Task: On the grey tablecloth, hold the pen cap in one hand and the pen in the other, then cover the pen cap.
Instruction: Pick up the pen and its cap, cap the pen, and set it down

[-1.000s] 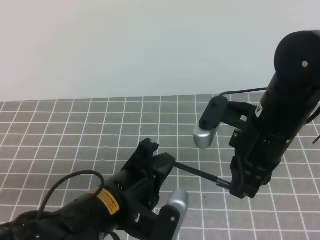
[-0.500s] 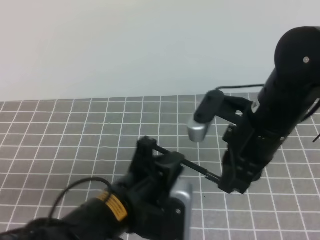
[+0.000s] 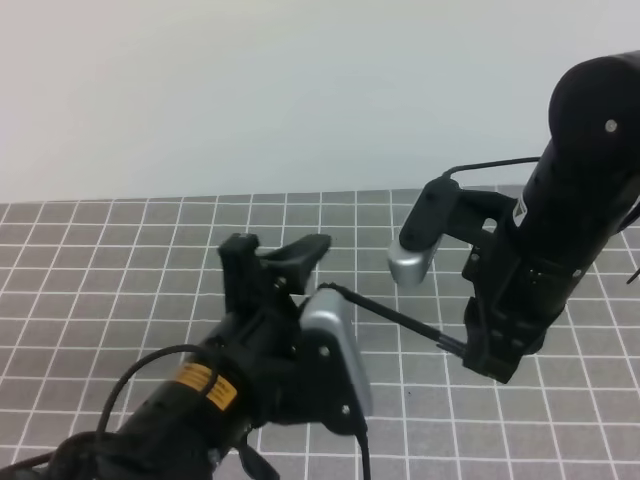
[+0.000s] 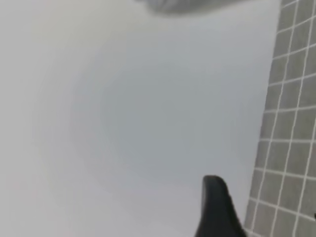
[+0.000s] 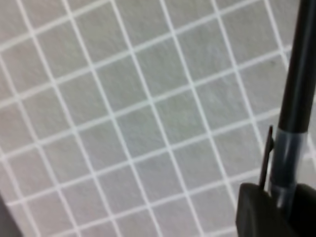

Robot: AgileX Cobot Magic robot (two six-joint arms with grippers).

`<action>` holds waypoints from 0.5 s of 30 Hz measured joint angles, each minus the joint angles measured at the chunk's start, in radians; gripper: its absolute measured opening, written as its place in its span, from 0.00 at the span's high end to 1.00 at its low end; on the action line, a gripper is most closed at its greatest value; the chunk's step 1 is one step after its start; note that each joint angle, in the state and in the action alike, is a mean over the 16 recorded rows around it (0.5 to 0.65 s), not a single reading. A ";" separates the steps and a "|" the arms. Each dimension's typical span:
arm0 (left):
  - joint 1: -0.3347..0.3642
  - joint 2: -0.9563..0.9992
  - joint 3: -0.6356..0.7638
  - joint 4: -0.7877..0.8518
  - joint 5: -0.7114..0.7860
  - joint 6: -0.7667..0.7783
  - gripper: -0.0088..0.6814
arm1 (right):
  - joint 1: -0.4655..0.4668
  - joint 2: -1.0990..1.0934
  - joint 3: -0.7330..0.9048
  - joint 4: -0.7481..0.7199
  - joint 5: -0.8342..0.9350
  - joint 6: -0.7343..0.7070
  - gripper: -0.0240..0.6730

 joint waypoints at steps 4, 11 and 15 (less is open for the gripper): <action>0.000 0.000 0.000 -0.087 -0.037 0.002 0.59 | 0.000 0.000 0.000 -0.060 -0.002 0.012 0.84; 0.000 0.000 0.000 -0.269 -0.072 -0.031 0.85 | 0.000 0.008 0.000 -0.197 -0.035 -0.008 0.84; 0.000 -0.002 0.000 -0.367 -0.086 -0.059 0.96 | 0.000 0.030 0.000 -0.267 -0.060 -0.054 0.84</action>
